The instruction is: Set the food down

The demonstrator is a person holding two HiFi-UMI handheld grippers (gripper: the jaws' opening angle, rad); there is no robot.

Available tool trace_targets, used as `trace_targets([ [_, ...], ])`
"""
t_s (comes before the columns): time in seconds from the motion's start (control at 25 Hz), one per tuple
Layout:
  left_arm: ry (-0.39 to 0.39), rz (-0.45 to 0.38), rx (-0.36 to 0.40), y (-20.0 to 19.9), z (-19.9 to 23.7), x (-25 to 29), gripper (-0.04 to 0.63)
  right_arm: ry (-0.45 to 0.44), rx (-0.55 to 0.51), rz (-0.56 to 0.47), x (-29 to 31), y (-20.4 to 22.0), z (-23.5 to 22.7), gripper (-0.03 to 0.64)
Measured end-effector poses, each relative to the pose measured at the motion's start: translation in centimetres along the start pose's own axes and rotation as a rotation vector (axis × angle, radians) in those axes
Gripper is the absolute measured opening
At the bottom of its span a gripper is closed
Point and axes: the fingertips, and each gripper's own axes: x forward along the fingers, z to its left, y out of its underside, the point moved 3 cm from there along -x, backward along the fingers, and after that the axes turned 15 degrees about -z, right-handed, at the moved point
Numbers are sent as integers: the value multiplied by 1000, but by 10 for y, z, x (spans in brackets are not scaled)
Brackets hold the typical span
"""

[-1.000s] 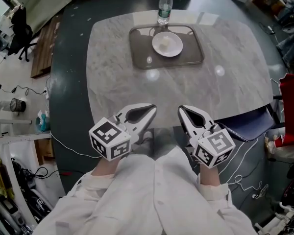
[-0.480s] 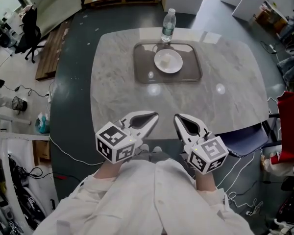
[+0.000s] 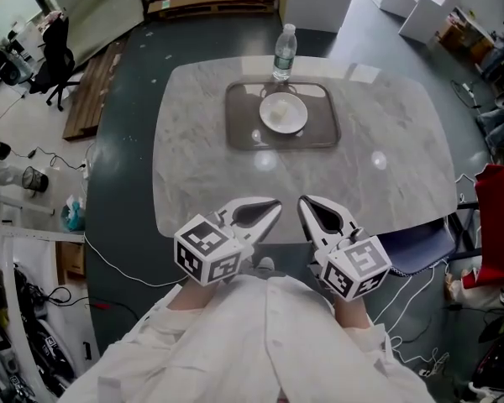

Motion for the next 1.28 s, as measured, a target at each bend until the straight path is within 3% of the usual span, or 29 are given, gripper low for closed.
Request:
trace_targets([
  [0.32, -52, -4, -1, 3, 1, -10, 20, 4, -5, 9, -18, 3, 1, 3],
  [1.28, -25, 34, -3, 13, -16, -12, 20, -52, -37, 35, -22, 11, 17, 3],
])
